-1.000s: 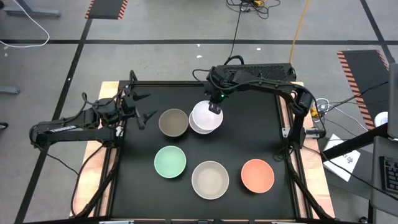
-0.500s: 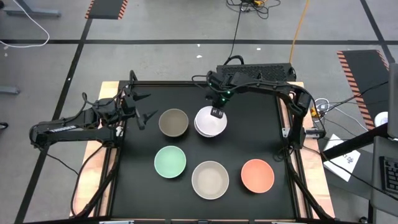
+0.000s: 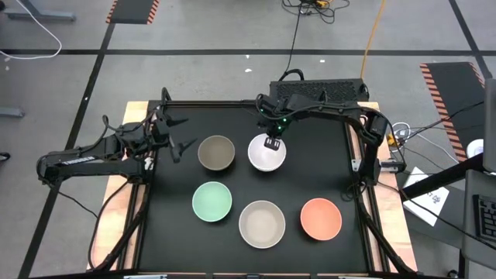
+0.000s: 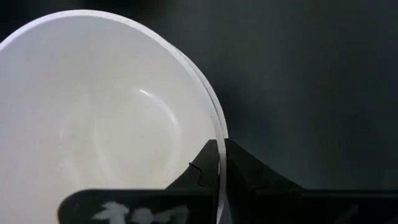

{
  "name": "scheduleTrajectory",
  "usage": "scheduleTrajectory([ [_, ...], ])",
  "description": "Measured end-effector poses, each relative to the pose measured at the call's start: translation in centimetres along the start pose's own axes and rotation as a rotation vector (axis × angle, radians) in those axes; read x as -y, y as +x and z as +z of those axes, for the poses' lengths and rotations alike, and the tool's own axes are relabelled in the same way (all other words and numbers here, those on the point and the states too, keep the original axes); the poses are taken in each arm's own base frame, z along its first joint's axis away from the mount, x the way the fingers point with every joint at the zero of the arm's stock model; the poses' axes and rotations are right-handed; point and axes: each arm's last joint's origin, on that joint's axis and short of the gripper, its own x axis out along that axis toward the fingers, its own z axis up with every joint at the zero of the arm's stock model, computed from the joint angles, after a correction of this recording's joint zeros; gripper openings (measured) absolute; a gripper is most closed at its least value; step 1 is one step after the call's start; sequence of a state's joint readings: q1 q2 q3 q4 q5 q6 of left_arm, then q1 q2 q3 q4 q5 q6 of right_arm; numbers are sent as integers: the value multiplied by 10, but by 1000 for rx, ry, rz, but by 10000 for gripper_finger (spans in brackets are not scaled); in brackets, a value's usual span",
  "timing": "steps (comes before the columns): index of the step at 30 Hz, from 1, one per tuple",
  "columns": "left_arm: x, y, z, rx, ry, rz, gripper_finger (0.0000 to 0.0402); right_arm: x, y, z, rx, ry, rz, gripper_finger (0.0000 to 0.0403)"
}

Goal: Nest bowls inside each other
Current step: Stack the top right white bowl on the top left white bowl

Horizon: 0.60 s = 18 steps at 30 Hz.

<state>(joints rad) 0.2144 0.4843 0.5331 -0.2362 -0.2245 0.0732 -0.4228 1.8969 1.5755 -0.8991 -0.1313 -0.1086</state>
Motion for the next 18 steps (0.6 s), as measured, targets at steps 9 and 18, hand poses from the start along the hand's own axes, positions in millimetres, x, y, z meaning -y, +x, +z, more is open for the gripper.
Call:
scheduleTrajectory([
  [9, 0, 0, 0, -3, 4, 0, 392, 1, 10, -6, 0, 41, 4, 0],
  [18, 0, 0, 0, -3, 4, 0, 392, 1, 11, -4, 22, 37, 2, 11],
])
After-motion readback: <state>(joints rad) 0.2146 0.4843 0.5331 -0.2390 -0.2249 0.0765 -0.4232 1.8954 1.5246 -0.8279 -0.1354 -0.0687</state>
